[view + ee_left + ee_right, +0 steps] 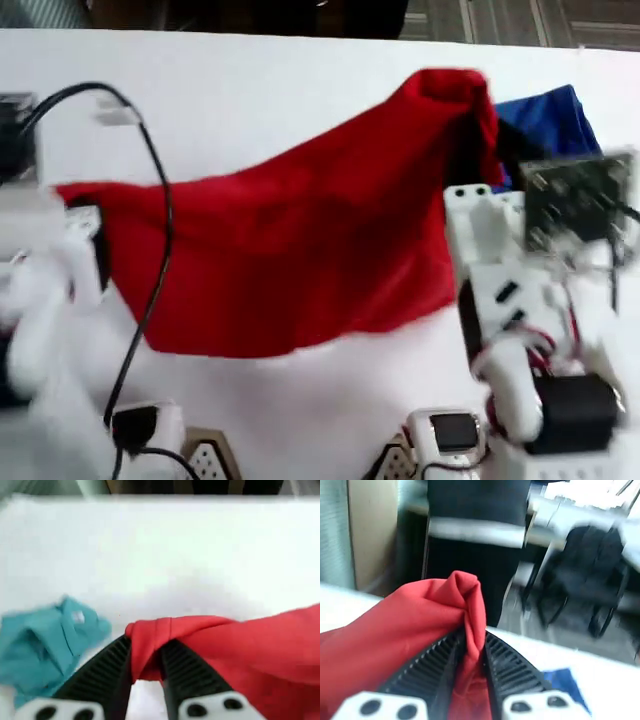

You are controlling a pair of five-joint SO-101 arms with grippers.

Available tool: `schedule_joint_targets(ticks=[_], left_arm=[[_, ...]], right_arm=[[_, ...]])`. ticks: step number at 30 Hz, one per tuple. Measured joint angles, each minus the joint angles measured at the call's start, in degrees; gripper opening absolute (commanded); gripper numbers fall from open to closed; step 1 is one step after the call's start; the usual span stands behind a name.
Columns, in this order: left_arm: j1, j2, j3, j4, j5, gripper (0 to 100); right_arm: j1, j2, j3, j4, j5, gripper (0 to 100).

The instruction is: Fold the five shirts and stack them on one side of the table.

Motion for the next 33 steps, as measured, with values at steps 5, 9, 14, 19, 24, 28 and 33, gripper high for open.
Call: schedule_joint_targets(ticks=[5, 9, 14, 19, 24, 28, 33], left_arm=[[0.00, 8.18, 15.74, -2.29, -0.18, 3], [0.00, 18.55, 18.90, -5.80, -4.57, 3], [0.09, 34.20, 19.16, -8.09, -11.16, 3], [0.35, 43.60, 19.16, -13.27, -11.87, 6], [0.35, 44.22, 16.00, -15.12, -16.35, 20], [0.26, 44.22, 8.35, -8.88, -20.40, 21], [0.35, 44.22, 0.35, -3.08, -24.70, 21]], right_arm=[[-0.26, 0.09, 17.49, -3.60, 0.00, 1.9], [-0.35, 0.09, 32.79, -9.93, 1.23, 1.9], [0.26, 0.09, 45.80, -17.58, 5.27, 1.9], [3.43, 0.09, 53.19, -25.41, 6.15, 1.9], [4.48, 0.18, 58.90, -34.55, 6.15, 1.9], [5.01, 0.18, 63.21, -44.92, 6.07, 1.9], [5.01, 0.18, 63.74, -52.04, 6.15, 1.9]])
